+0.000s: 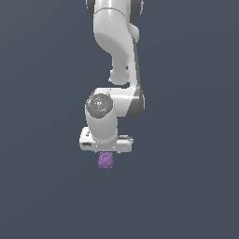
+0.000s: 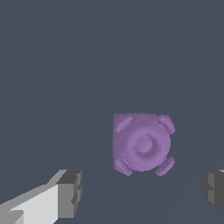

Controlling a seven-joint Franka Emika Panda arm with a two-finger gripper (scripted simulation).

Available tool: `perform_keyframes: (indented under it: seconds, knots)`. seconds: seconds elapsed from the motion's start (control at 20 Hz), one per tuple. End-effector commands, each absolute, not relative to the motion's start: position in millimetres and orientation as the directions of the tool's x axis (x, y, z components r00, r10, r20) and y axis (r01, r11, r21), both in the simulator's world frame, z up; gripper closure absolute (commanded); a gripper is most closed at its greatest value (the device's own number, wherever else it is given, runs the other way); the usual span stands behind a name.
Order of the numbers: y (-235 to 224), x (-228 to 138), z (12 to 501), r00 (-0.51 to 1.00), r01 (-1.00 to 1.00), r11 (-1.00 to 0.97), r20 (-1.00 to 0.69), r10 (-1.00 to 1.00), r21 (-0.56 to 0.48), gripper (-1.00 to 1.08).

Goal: Pick up the object and move it to a goal position.

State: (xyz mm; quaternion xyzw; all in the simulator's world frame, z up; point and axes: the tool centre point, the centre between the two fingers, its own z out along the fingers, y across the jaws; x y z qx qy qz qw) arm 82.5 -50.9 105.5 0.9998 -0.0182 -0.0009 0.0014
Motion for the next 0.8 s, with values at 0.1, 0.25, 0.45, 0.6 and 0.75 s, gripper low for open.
perform_keyframes:
  seconds: [0.1, 0.25, 0.45, 0.6, 0.75]
  knots:
    - [-60, 91, 95, 0.999, -0.047, -0.999, 0.0, -0.047, 0.001, -0.92]
    - [-63, 94, 91, 0.999, -0.051, -0.999, 0.0, -0.051, 0.0, -0.92]
    - [-64, 94, 90, 0.999, -0.052, -0.999, -0.001, -0.052, 0.0, -0.92]
    - [-64, 94, 86, 0.999, -0.052, -0.999, -0.001, -0.052, 0.0, -0.92]
    - [-64, 94, 75, 0.999, -0.052, -0.999, -0.001, -0.052, 0.0, -0.92]
